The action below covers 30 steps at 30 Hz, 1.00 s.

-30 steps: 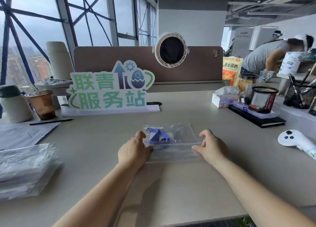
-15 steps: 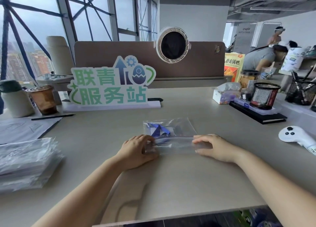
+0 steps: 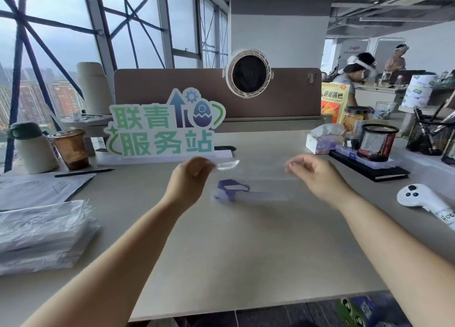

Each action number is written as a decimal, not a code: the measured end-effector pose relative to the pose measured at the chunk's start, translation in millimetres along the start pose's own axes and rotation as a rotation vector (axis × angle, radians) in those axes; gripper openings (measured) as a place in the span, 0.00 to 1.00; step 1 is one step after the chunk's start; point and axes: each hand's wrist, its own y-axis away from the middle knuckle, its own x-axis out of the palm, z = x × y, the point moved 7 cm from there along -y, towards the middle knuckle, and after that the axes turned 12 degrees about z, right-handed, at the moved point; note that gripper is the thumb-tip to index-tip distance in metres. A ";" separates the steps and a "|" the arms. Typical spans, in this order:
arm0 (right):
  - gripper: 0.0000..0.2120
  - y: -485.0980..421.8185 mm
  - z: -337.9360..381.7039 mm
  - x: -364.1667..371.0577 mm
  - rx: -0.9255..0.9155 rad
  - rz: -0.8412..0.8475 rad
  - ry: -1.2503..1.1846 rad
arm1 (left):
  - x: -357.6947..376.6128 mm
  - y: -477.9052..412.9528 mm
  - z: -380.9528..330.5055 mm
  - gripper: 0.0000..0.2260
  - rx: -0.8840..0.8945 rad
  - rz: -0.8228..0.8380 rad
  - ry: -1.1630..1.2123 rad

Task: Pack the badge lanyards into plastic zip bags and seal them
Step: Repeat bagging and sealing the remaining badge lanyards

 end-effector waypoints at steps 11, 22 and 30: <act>0.04 -28.1 6.1 7.3 0.118 0.020 -0.299 | 3.3 -18.7 -0.2 0.12 -0.303 0.223 0.597; 0.08 -41.8 -18.1 -1.0 0.298 0.011 -0.255 | 29.8 -34.1 16.2 0.12 -0.386 0.259 0.439; 0.18 3.9 -97.7 29.5 0.545 0.150 0.235 | 69.3 6.9 64.3 0.13 -0.581 0.392 -0.067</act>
